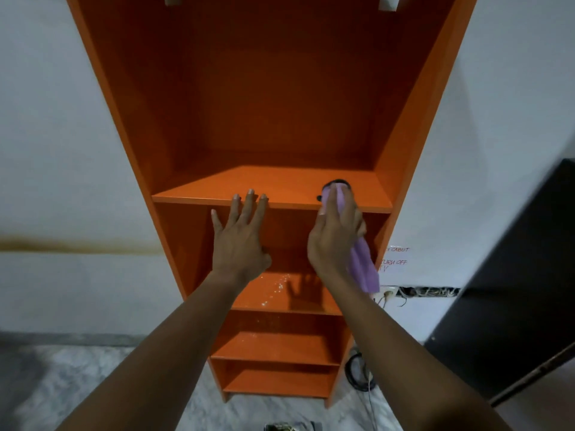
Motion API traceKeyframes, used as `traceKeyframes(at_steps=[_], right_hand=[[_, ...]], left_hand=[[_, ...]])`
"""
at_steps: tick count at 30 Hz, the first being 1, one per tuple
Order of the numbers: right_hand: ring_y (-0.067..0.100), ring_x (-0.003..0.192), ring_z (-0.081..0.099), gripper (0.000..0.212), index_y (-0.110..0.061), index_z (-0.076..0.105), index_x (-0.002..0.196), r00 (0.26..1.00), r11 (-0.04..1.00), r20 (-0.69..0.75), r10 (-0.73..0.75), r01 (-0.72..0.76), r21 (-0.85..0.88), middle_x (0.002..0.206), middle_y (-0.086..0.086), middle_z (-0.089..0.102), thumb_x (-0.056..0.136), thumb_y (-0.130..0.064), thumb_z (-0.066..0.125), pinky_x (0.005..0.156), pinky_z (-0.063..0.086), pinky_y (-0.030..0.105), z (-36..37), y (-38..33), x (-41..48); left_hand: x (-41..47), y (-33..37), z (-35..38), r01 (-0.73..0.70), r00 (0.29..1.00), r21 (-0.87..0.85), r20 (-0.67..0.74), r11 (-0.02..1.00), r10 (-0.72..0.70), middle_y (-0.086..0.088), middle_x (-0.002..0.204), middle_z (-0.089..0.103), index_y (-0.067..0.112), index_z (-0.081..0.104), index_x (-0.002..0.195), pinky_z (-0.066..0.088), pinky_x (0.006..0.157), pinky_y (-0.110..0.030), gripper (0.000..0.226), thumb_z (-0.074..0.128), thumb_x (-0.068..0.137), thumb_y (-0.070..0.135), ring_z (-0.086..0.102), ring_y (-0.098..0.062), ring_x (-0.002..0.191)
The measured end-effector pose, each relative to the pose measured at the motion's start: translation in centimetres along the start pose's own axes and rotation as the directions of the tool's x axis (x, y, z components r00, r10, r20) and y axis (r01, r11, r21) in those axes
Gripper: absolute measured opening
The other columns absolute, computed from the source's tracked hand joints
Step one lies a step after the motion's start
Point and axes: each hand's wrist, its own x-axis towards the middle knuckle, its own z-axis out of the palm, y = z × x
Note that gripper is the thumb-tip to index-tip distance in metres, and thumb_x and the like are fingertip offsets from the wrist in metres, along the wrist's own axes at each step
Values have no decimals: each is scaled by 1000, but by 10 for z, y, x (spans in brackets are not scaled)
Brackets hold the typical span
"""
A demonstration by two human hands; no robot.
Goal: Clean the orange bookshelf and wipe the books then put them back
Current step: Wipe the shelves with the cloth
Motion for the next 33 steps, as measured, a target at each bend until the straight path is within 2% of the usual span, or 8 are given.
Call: traceKeyframes(at_steps=[4,14,19,22,24,27,29,33], right_hand=[[25,146,39,54,-31,33,158,969,972,150,-197,213,-100,165,3,31,105,-24,41,115,10,49,29,-35,-14],[26,130,54,44,-19,52,146,770,842,414,-486,540,-17,141,6,59,103,-25,45,120,25,55,100,-147,7],[33,109,63,31,-15,64,122,691,808,461,-556,580,104,119,10,66,107,-26,40,97,45,46,133,-201,7],[32,101,65,24,-14,68,116,736,811,358,-574,573,123,114,8,69,104,-23,49,80,50,39,137,-207,-3],[30,107,65,24,-12,70,118,738,780,253,-626,602,172,120,8,70,97,-13,59,88,50,38,134,-194,-16],[25,122,59,32,-8,71,121,674,711,229,-702,648,273,127,10,69,93,-5,56,114,39,44,121,-166,-42],[23,118,60,31,-9,71,122,709,770,303,-637,562,302,123,9,71,97,-9,53,115,41,51,111,-141,-62],[23,113,53,30,-20,65,135,813,968,577,-81,-75,241,117,5,64,109,-23,49,104,44,48,82,-92,-80]], left_hand=[[-3,-30,-9,-16,1000,33,-7,999,16,-4,171,-3,18,-2,162,-8,121,-62,104,67,86,32,-6,-25,157],[-18,-146,-37,157,986,166,27,973,-164,-7,171,4,17,-1,162,-9,120,-66,104,62,88,51,-12,-37,155],[-29,-186,-51,-16,997,133,72,991,6,-1,169,0,20,-1,162,-12,120,-59,86,5,85,56,-15,-35,154],[-31,-204,-52,6,999,-8,32,1000,-6,-2,170,8,20,3,163,-3,124,-58,76,36,95,27,-9,-33,156],[-31,-214,-49,28,999,-106,-12,994,-30,-2,169,16,21,8,162,5,124,-57,87,55,91,4,-3,-32,157],[-32,-217,-41,-42,998,-155,-59,987,33,-3,167,23,21,19,162,14,124,-59,82,58,90,15,8,-34,156],[-41,-204,-27,-94,986,-179,-152,979,66,-7,161,38,16,37,156,29,119,-58,74,61,87,23,26,-37,151],[-62,-155,24,2,999,-524,-38,852,-26,-4,143,60,17,54,145,50,103,-39,57,67,90,16,56,-28,128]])
